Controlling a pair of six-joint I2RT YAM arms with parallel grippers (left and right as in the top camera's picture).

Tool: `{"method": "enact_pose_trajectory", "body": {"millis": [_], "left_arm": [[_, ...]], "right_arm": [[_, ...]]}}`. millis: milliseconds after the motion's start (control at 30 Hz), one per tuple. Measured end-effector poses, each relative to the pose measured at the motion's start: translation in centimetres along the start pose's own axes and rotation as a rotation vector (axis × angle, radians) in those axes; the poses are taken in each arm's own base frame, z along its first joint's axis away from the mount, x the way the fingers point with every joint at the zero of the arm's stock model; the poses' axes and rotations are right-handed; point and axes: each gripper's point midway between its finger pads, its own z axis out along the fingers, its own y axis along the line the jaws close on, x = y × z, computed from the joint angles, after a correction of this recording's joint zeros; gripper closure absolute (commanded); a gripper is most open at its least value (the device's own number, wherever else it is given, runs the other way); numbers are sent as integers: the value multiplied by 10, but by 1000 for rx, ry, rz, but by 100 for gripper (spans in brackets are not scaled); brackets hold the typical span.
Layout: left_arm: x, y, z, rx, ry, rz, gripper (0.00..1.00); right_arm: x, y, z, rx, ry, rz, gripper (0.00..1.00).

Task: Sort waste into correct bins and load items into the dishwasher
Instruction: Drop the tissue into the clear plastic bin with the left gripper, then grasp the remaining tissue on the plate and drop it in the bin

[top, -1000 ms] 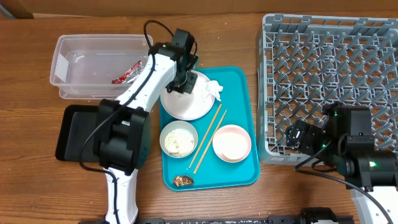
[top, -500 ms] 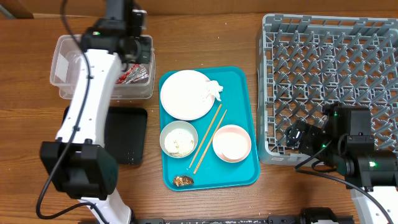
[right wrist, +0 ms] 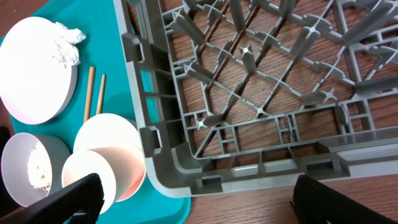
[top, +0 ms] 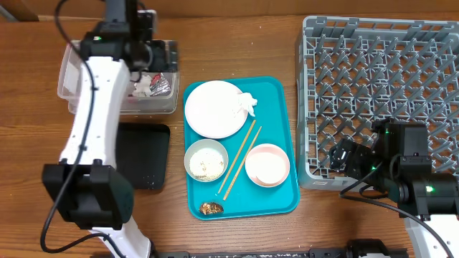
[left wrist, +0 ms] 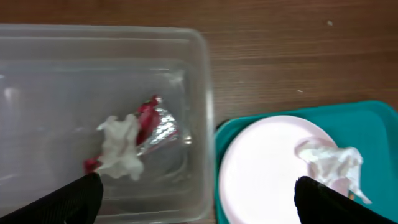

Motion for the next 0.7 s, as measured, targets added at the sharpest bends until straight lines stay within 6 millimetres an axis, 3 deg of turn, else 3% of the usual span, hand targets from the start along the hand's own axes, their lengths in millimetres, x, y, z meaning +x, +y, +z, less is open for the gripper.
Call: {"method": "enact_pose_trajectory", "body": {"millis": [100,233,333,400,467,533,633,700], "left_arm": [[0,-71,2,88,-26,124,0],[6,-137,-1,178,-57,235,0],[18,-171,3,218,-42,293,0],[33,-188,20,231,2,324,0],[58,-200,57,226,95,334,0],[73,-202,80,217,150,333,0],[98,-200,115,192,241,306,16],[112,-196,129,176,294,287,34]], "right_arm": [[0,0,0,1,1,1,0],[0,0,0,1,1,1,0],[0,0,0,1,1,0,0],[0,0,0,1,1,1,0],[1,-1,0,2,6,1,0],[2,-1,0,4,9,1,0],[2,-1,0,4,9,1,0],[2,-1,0,4,10,2,0]]}}
